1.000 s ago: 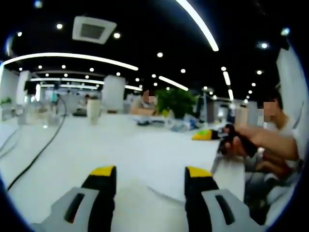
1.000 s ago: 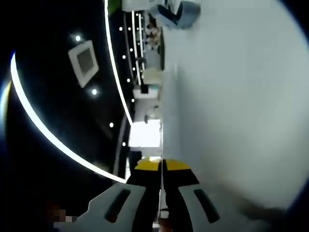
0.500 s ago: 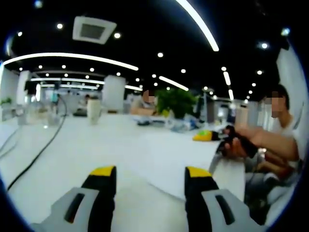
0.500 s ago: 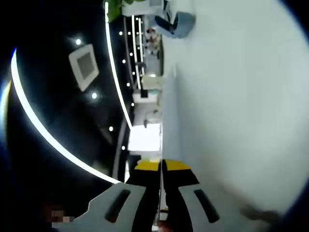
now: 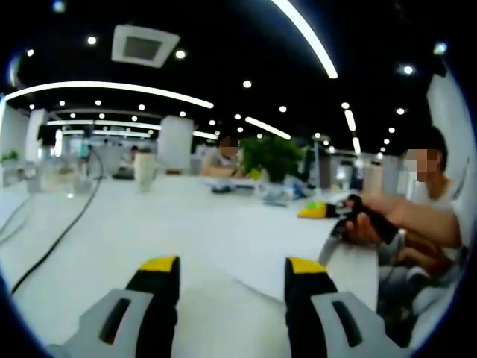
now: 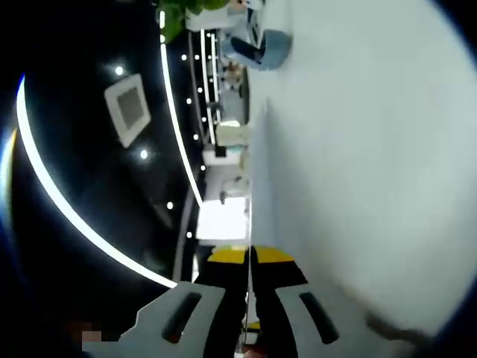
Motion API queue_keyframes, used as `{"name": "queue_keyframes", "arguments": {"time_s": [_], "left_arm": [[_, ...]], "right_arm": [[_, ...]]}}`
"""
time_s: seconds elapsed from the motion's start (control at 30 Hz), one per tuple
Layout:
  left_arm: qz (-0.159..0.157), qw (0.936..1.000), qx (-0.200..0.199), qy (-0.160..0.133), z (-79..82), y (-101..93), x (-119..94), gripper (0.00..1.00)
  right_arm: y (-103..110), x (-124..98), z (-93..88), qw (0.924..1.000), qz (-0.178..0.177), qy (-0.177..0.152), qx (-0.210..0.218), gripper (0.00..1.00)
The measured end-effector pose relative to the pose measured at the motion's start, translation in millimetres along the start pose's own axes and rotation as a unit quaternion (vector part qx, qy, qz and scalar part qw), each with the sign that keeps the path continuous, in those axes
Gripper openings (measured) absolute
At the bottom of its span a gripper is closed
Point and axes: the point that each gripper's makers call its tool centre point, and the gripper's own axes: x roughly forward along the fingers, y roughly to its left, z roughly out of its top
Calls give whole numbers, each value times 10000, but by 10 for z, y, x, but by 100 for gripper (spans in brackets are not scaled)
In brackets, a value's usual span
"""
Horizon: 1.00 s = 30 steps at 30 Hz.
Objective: Pick up the paper insert the paper into the punch align the paper edges press the punch to punch holes
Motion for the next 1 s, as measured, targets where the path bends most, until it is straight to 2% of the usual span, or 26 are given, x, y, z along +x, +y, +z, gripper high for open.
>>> {"name": "queue_keyframes", "arguments": {"time_s": [1.0], "left_arm": [[-1, 10000, 15, 27, -7, -1, 9, 56]], "right_arm": [[58, 79, 230, 9976, 86, -663, 194, 4]]}}
